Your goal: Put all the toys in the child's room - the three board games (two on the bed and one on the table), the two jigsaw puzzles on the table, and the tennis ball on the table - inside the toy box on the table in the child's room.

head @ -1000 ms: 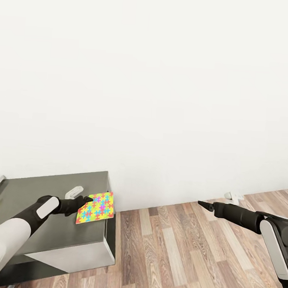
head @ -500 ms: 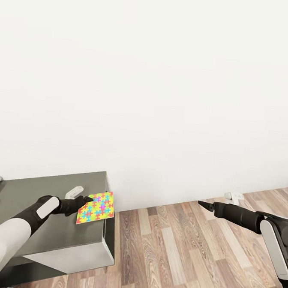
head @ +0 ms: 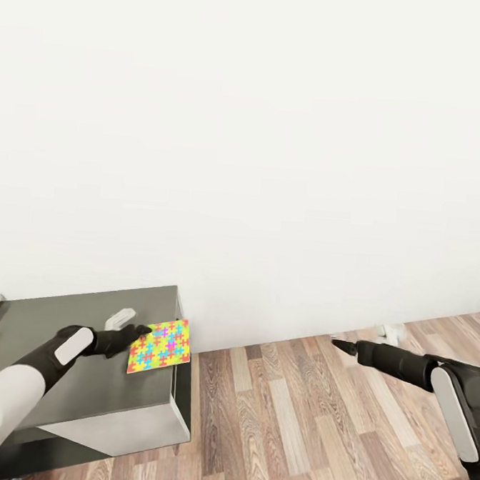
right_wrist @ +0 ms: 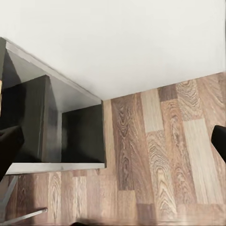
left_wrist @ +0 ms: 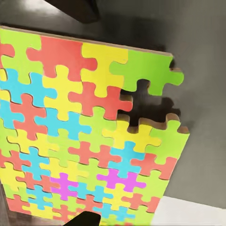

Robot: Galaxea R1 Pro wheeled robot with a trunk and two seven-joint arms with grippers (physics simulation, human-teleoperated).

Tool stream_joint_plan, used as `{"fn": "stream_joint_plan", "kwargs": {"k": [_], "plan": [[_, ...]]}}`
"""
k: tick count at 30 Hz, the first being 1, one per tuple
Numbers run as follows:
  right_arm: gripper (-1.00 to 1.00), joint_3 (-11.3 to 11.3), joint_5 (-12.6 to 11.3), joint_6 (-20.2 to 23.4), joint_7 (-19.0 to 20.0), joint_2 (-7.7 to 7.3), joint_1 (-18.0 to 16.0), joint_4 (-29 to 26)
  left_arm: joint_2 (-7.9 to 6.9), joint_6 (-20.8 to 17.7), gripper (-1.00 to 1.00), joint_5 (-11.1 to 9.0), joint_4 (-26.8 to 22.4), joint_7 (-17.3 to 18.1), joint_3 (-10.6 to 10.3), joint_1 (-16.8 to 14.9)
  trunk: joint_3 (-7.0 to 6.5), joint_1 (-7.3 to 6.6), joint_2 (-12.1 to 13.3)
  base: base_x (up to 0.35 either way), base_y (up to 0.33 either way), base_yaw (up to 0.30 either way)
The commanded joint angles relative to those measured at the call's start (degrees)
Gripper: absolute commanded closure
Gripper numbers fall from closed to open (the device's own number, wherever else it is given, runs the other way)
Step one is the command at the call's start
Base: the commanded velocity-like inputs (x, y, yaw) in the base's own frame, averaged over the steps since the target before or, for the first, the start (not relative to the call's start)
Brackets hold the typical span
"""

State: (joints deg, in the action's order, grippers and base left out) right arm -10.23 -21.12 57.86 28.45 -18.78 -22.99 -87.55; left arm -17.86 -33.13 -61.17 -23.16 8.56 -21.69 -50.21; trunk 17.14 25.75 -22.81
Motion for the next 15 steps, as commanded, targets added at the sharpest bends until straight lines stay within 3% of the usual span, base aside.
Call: {"fn": "stream_joint_plan", "kwargs": {"k": [1,3,4,6,7,12,15], "plan": [[-1.00,-0.1,0.3,0.3,0.5,0.00,-0.4,1.9,-0.48,-0.1,-1.00,-0.1,-0.3,0.6,-0.2,0.1,0.10,0.03,-0.1,0.000,0.000,0.000],[-1.00,0.0,0.4,0.5,0.2,0.04,-3.3,9.4,-1.55,-0.1,-1.00,-0.3,-1.3,1.7,-0.1,0.4,0.10,0.03,-0.1,0.000,0.000,0.000],[-1.00,0.2,0.6,0.5,-0.5,0.15,-8.3,20.4,-2.42,-0.1,-1.00,-0.5,-2.3,2.4,0.0,0.9,0.10,0.03,-0.1,0.000,0.000,0.000],[-1.00,0.3,0.6,0.3,-1.0,0.33,-11.5,28.1,-2.86,-0.2,-1.00,-0.6,-2.9,2.7,0.1,1.2,0.10,0.03,-0.1,0.000,0.000,0.000],[-1.00,0.4,0.7,-0.2,-1.3,0.57,-14.3,34.6,-3.17,-0.2,-1.00,-0.7,-3.4,2.9,0.2,1.4,0.10,0.03,-0.1,0.000,0.000,0.000],[-1.00,0.6,0.7,-3.2,-1.8,1.06,-18.1,44.5,-3.93,-0.9,-1.00,-0.8,-5.7,3.3,1.6,2.0,0.10,0.03,-0.1,0.000,0.000,0.000],[-1.00,0.6,0.7,-4.4,-1.8,1.98,-18.8,46.7,-4.38,-2.0,-1.00,-0.9,-9.0,3.7,3.1,3.0,0.10,0.03,-0.1,0.000,0.000,0.000]]}}
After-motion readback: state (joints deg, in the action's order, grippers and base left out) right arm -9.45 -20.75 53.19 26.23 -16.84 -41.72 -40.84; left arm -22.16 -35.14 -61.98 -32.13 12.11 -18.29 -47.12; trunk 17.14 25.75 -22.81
